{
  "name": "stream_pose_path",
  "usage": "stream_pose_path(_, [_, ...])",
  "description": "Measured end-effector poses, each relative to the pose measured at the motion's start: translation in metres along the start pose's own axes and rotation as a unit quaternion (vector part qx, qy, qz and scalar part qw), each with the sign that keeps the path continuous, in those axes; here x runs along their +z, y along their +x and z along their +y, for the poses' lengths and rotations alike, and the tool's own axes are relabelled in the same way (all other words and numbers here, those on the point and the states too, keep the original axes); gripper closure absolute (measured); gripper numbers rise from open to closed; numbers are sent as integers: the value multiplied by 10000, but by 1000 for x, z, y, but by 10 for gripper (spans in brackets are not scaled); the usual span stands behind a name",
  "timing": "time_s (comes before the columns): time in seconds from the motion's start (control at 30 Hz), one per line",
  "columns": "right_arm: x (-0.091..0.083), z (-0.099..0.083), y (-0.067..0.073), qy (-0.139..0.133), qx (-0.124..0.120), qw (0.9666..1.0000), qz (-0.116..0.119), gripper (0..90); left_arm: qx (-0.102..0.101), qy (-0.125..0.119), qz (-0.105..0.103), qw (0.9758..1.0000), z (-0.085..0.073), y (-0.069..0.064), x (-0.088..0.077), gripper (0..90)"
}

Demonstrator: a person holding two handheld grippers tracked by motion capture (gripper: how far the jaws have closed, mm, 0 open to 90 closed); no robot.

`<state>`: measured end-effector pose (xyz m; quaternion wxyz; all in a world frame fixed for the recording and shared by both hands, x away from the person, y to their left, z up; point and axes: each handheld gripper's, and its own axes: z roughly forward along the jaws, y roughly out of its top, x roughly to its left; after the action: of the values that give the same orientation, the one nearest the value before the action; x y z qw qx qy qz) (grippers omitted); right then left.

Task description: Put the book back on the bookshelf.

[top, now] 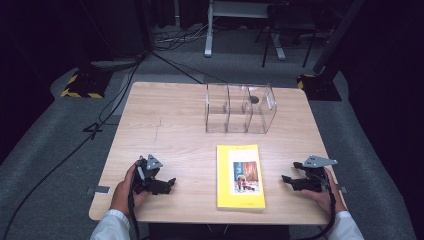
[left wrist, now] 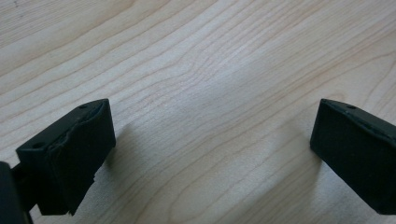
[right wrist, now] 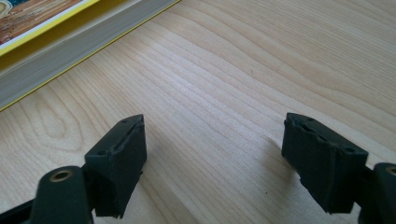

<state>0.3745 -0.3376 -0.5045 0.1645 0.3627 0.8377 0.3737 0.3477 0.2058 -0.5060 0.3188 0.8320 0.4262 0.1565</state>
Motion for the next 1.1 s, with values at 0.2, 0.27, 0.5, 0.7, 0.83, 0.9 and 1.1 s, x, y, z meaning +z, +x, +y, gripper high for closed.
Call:
stream_pose_path(0.2, [0, 1, 1, 47, -31, 10000, 39, 229, 314, 9, -315, 9990, -4, -10, -3, 6])
stream_pose_path(0.27, [-1, 2, 2, 95, -83, 9999, 89, 230, 359, 29, -355, 9987, -4, -14, -4, 4])
stream_pose_path(0.5, [1, 15, 12, 560, -474, 9965, 411, 233, 528, 37, -499, 9973, -5, -27, -4, 2])
stream_pose_path(0.7, [10, 35, 37, 1047, -1134, 9860, 637, 231, 500, 31, -495, 9975, -5, -35, -4, 2])
stream_pose_path(0.83, [17, 46, 53, 1258, -1408, 9786, 817, 240, 753, 35, -716, 9946, -1, -48, 0, 2])
stream_pose_path(0.9, [20, 51, 59, 1406, -1504, 9743, 914, 241, 812, 30, -762, 9938, 1, -51, 1, 2])
stream_pose_path(1.1, [27, 62, 67, 1783, -1688, 9624, 1162, 268, 1110, 41, -1021, 9886, 8, -72, 8, 2])
